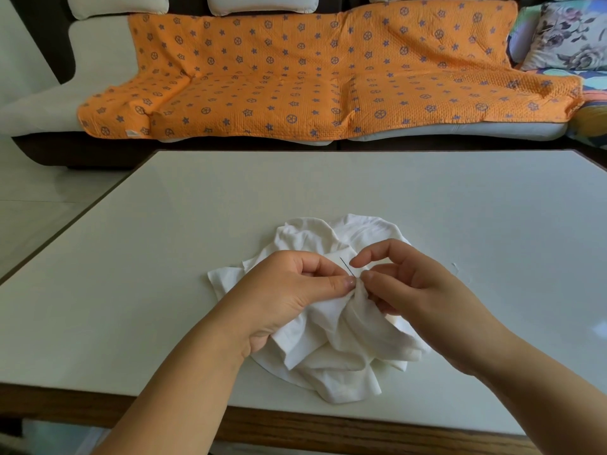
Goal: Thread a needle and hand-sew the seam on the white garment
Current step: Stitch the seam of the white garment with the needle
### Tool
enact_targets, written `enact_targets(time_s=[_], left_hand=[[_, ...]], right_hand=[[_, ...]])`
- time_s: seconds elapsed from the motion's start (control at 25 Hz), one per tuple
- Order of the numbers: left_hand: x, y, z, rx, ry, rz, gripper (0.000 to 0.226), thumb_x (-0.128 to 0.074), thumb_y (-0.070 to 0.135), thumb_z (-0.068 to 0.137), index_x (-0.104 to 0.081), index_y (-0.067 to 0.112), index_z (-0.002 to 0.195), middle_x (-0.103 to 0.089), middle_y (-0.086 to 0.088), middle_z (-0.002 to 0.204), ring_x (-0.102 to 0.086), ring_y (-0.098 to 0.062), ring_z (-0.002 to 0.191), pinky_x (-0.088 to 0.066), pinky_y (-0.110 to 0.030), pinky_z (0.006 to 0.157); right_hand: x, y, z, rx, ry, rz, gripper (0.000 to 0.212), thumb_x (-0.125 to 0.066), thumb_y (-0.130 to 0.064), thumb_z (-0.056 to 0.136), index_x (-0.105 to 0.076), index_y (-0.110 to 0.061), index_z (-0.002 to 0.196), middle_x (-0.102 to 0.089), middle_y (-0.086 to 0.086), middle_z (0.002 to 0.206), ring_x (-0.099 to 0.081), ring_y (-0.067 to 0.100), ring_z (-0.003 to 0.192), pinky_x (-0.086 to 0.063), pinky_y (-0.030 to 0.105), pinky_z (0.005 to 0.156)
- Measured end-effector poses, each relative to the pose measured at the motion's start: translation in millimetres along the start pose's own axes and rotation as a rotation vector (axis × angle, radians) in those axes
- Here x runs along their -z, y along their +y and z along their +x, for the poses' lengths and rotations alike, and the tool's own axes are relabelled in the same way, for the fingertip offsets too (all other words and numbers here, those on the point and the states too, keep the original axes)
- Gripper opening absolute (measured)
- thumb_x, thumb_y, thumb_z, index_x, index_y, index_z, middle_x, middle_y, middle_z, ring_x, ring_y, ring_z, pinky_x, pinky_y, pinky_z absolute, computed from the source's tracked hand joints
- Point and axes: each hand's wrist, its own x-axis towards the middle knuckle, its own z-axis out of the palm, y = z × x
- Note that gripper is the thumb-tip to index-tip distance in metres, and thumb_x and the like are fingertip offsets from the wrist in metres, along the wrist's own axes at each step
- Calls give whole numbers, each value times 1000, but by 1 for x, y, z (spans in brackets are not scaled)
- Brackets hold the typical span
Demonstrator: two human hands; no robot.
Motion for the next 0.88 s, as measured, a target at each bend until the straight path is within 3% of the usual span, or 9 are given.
enact_targets(time_s=[0.08,0.16,0.32,0.48,0.68,0.88], left_hand=[[-1,1,0,1,17,1,13,-78,26,79,-79,17,89,-78,1,92,-71,-12,98,-50,-33,100],[-2,1,1,6,28,5,12,-77,24,80,-78,16,89,-78,1,91,-71,-11,96,-50,-33,100],[-2,0,1,2,34,26,11,-78,24,80,-78,16,87,-77,0,91,-71,-11,97,-49,-35,101],[-1,1,0,-5,25,51,9,-78,25,78,-79,19,85,-78,5,90,-70,-5,98,-48,-29,100],[0,2,-1,-4,28,43,4,-77,23,79,-78,20,82,-78,7,88,-70,-1,93,-47,-22,94],[0,2,-2,6,17,69,9,-78,25,79,-79,20,86,-78,5,90,-70,-5,95,-47,-31,102]], right_hand=[[-2,-1,-2,29,6,-9,13,-58,-23,94,-66,-30,88,-65,11,74,-55,17,66,-47,38,71],[-3,0,-1,49,16,-60,11,-62,-21,93,-66,-27,85,-69,12,76,-57,15,65,-50,37,70],[-2,1,0,13,42,-101,10,-63,-23,91,-64,-28,100,-72,1,74,-60,6,63,-52,23,70],[1,2,3,-77,7,-20,13,-65,-22,90,-67,-24,103,-72,1,74,-66,11,68,-55,26,74],[1,-2,3,-71,-42,105,11,-63,-11,91,-71,-16,97,-71,-1,68,-64,10,62,-52,20,65],[1,-2,4,-82,-42,98,6,-64,-13,91,-68,-13,87,-67,6,69,-63,15,66,-54,26,67]])
